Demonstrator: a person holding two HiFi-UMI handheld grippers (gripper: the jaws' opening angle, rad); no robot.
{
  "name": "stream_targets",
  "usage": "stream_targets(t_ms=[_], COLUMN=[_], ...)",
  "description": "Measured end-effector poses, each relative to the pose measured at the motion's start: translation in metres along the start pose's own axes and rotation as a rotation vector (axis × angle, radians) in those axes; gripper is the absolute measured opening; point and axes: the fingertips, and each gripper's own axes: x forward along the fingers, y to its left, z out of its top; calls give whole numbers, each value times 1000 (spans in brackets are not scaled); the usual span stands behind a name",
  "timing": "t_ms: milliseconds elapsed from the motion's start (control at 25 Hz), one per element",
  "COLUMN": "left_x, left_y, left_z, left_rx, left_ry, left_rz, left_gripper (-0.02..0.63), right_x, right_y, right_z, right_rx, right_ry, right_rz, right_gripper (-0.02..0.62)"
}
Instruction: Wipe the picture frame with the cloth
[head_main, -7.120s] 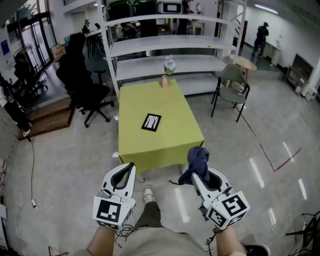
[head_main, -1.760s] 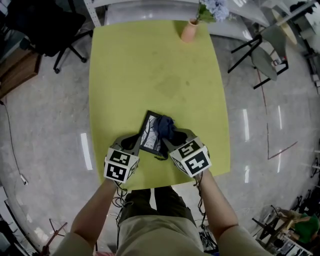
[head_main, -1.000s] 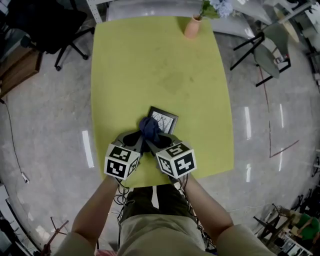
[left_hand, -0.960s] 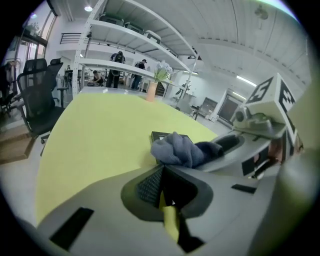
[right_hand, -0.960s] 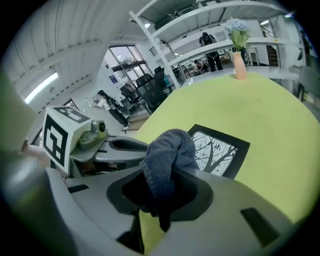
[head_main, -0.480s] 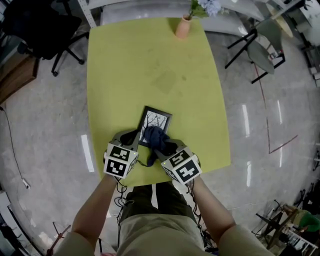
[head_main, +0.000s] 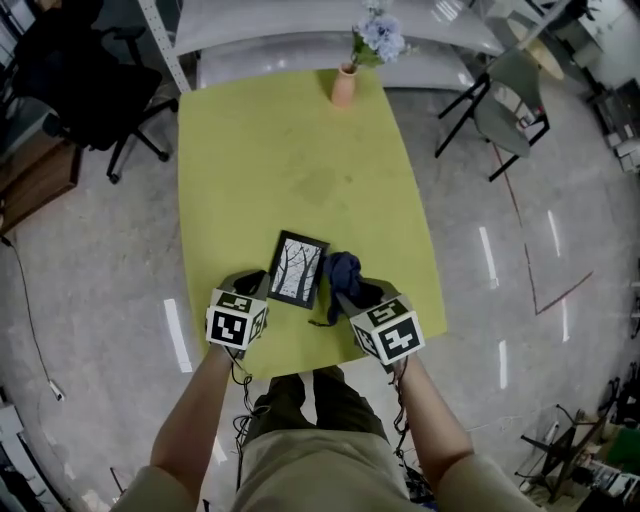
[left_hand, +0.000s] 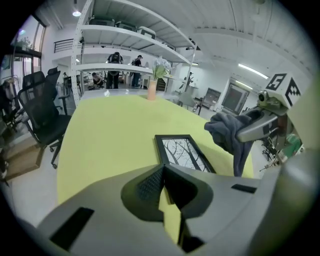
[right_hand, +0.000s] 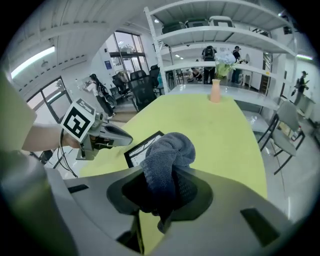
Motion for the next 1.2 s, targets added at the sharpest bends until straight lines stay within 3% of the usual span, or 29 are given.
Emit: stream_targets(t_ms=[360, 720, 920, 1200], left_x=[-93, -206, -267, -329], left_y=[-10, -37, -60, -82], left_z=[100, 192, 219, 230], left_rx=[89, 214, 284, 371], left_ry=[-221, -476, -589, -696], left_rz=[43, 109, 142, 190], left_gripper=[8, 8, 8, 8], right_x=[-87, -186, -244, -297], right_y=[-20, 14, 37, 63], right_z=[82, 158, 182, 195], right_rx=[-29, -160, -226, -208], right_ry=[-252, -476, -586, -754], right_rz=[-91, -138, -172, -207], right_gripper=[104, 104, 106, 107])
